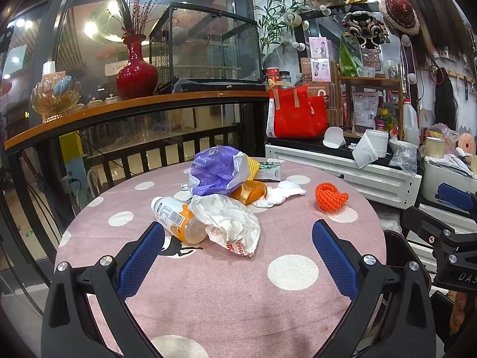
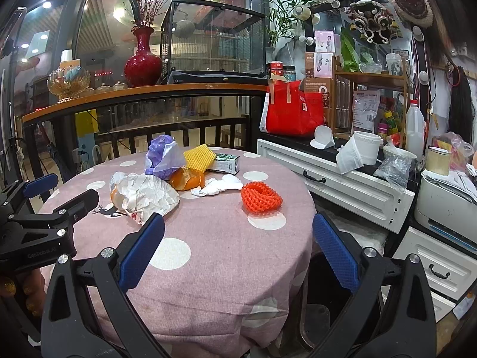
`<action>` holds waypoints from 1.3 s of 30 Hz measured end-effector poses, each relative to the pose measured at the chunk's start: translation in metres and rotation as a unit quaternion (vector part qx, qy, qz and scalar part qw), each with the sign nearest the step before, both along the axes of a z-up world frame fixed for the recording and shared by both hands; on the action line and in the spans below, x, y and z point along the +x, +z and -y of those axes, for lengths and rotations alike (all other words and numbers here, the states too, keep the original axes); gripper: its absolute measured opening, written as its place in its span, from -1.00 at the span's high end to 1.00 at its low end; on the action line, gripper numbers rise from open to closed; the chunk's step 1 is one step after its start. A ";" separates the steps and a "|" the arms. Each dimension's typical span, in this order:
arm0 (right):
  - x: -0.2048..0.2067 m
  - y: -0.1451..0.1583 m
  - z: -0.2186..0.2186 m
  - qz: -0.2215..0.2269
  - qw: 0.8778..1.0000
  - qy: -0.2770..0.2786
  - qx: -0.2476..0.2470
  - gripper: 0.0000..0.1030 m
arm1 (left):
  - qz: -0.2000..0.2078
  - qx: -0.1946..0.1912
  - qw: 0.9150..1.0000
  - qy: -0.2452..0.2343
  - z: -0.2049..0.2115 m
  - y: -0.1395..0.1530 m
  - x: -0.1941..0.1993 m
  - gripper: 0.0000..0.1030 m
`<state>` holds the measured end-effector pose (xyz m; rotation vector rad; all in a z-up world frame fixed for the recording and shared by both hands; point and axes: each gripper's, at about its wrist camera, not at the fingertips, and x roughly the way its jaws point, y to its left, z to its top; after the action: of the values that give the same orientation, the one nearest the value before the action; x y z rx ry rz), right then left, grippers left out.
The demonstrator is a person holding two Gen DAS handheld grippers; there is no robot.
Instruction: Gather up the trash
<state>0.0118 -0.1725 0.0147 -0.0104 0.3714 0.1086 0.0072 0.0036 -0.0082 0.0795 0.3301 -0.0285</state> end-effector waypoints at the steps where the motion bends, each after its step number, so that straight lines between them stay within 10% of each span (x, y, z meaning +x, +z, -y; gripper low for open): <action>1: 0.000 0.000 0.000 0.000 1.000 0.000 0.000 -0.91 | -0.001 0.000 1.000 -0.001 0.000 -0.001 0.001 -0.89; 39: 0.005 -0.007 0.000 -0.017 1.000 0.001 -0.002 -0.91 | -0.029 -0.002 1.000 0.000 -0.003 -0.008 0.009 -0.89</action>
<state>0.0168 -0.1725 0.0077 -0.0134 0.4063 0.1103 0.0162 0.0068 -0.0157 0.0751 0.3873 -0.0314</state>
